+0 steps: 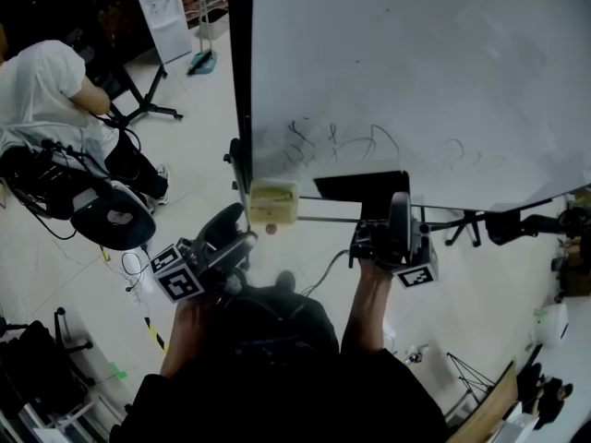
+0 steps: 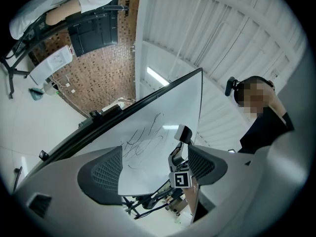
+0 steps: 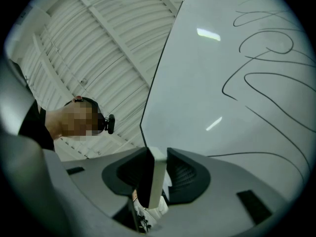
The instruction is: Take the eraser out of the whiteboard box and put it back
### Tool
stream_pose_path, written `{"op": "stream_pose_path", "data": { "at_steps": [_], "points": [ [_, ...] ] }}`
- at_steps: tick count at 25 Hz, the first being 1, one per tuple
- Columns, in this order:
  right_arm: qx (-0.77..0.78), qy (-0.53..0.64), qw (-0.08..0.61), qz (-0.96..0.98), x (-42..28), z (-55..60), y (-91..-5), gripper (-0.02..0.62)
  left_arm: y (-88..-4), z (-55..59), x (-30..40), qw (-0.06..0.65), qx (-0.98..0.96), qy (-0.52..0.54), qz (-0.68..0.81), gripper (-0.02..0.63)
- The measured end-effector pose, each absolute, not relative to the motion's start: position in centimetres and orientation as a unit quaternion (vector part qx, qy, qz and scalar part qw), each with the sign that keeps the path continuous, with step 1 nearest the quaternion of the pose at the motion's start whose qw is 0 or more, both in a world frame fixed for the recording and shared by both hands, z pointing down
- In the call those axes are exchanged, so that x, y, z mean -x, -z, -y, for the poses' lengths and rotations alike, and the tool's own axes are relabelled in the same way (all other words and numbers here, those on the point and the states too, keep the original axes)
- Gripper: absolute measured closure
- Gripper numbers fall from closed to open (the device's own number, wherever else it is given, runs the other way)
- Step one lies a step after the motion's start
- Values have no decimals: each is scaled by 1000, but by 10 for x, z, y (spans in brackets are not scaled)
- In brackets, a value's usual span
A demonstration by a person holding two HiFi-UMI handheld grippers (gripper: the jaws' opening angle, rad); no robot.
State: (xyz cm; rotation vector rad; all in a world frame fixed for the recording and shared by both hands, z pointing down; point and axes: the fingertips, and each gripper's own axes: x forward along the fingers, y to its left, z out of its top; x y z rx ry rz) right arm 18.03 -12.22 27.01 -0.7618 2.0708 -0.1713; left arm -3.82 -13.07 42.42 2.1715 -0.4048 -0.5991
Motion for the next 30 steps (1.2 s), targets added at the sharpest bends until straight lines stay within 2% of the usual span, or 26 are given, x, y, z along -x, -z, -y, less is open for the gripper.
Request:
{"op": "stream_pose_path", "data": {
  "at_steps": [12,30],
  "points": [
    [321,87,406,-851,-165,133,-299,446,-427,130,42,415,-863,237,164,198],
    [346,113,305,-880,-136,152,-356,446,-431,130,47,420,-860,236,169,198]
  ]
}}
